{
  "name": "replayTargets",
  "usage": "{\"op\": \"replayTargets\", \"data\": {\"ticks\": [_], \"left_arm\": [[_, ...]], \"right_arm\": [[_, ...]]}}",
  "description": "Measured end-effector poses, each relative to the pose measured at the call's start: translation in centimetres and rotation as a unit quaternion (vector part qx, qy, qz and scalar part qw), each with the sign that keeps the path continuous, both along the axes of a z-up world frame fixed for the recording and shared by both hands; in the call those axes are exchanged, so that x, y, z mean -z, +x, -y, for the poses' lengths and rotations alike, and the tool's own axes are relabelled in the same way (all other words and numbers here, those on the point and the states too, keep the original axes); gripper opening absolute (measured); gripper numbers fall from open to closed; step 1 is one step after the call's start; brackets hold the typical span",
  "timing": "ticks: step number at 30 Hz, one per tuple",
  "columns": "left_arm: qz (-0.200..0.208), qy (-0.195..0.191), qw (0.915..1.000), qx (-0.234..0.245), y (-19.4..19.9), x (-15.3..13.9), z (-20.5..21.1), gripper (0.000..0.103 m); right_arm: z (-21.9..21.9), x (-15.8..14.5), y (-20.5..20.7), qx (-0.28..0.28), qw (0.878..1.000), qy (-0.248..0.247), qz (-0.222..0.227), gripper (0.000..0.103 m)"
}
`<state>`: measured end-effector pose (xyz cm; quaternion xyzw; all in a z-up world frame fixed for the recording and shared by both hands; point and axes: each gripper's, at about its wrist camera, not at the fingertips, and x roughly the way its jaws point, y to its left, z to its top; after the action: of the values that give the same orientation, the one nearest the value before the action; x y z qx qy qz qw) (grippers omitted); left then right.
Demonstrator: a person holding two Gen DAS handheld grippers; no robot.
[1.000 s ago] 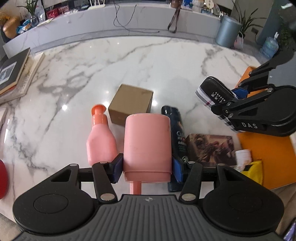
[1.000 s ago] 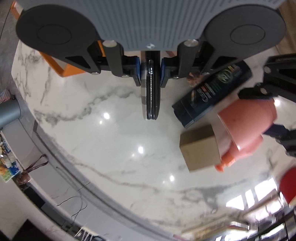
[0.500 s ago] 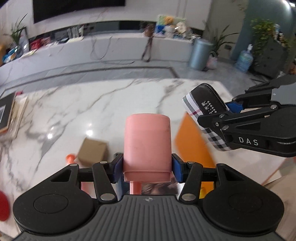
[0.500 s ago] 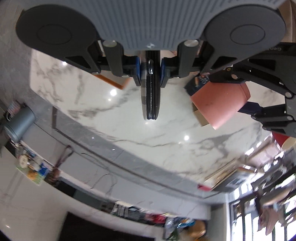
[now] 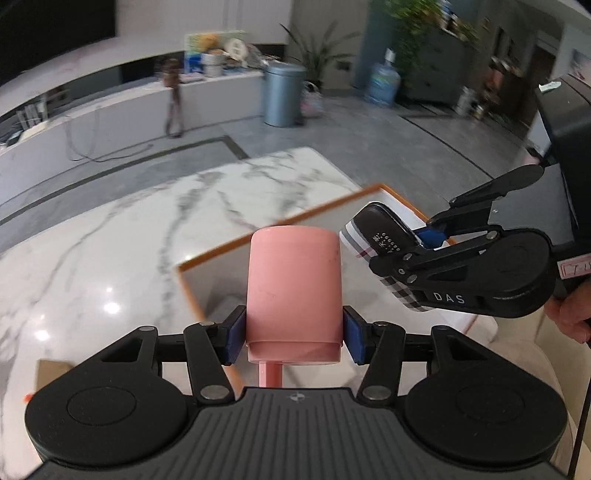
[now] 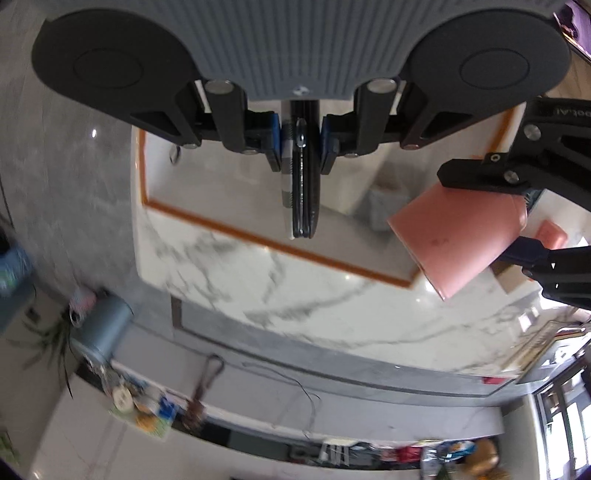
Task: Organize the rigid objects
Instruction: 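Carry the pink cup with the left tool while the right tool carries the plaid pouch to the orange box, then open the left tool dropping the pink cup in while the right tool lowers and releases the plaid pouch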
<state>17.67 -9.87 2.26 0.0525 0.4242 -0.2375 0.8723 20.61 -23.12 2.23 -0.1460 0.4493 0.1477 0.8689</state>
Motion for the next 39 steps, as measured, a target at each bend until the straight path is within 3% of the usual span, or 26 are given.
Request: {"op": "replayTargets", "data": {"ticks": [8,14,19,24,34,37,39], "left_arm": [[-0.055,-0.016,0.9982,0.014,3.2,3.6,3.6,0.061],[-0.073,-0.004,0.9968,0.031,4.3,5.9,5.8,0.061],[-0.097,0.003,0.9952,-0.003,5.6,7.3,5.9,0.061],[-0.127,-0.014,0.9914,-0.031,7.0,8.4,5.6,0.062],[-0.122,0.005,0.9915,-0.045,7.1,9.2,5.8,0.063],[-0.117,0.012,0.9919,-0.047,6.9,9.1,5.7,0.066],[-0.113,0.016,0.9922,-0.050,6.9,9.0,5.5,0.075]], "right_arm": [[3.0,2.6,1.7,0.035,0.999,0.022,-0.030,0.019],[4.9,4.9,3.4,0.059,0.996,0.037,-0.056,0.019],[5.7,7.1,5.1,0.076,0.992,0.052,-0.081,0.019],[6.6,8.7,6.8,0.102,0.986,0.078,-0.107,0.019],[6.5,10.3,7.3,0.110,0.983,0.076,-0.123,0.020],[6.5,10.3,7.3,0.111,0.983,0.078,-0.124,0.020],[6.5,10.4,7.4,0.110,0.983,0.079,-0.123,0.020]]}}
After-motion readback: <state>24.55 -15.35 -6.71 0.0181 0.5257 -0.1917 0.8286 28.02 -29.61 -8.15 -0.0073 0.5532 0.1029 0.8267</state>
